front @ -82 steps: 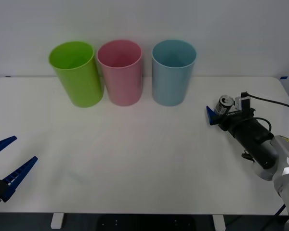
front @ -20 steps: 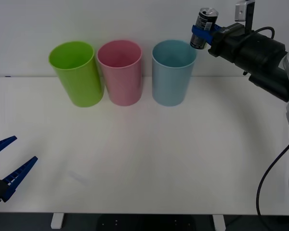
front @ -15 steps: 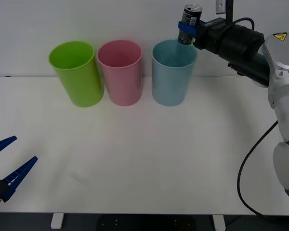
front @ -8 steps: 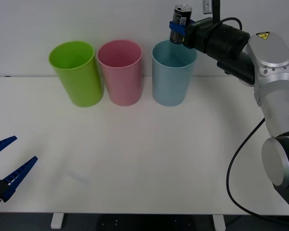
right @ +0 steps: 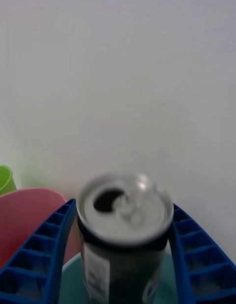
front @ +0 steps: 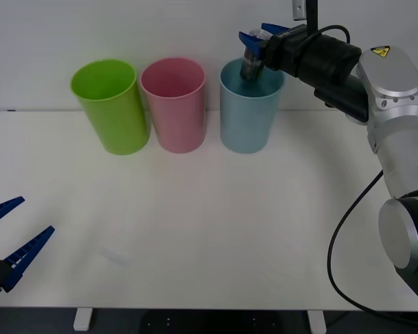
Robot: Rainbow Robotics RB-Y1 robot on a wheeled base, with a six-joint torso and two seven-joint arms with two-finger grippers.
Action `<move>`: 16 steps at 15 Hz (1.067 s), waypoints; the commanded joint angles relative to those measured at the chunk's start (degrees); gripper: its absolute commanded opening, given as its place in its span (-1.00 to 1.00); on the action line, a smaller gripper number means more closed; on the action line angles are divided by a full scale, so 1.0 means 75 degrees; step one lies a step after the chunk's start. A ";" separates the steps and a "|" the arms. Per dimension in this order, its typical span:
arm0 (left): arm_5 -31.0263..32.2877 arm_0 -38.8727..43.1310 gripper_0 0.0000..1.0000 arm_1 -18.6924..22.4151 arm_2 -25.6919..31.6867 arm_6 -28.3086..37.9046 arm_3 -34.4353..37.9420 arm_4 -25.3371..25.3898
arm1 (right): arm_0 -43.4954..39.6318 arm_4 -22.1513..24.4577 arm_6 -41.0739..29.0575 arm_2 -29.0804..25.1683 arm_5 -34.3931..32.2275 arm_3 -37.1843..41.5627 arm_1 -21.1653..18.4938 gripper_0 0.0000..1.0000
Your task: Grasp the object on the table and drop it into the matching bin: aluminum can to the light blue bin, PET bottle to the pink bin.
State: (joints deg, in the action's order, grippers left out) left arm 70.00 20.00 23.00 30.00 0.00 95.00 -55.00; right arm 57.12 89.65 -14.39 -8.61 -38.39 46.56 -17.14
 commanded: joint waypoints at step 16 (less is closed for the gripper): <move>0.0000 0.0000 1.00 0.0000 0.0000 0.0000 0.0000 0.0000 | -0.1323 -0.1746 0.0301 -0.0024 -0.1726 0.1198 -0.1078 1.00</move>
State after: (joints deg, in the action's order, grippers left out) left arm 70.00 20.00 23.00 30.00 0.00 95.00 -55.00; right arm 49.23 77.26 -11.90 -8.91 -51.23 52.94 -24.43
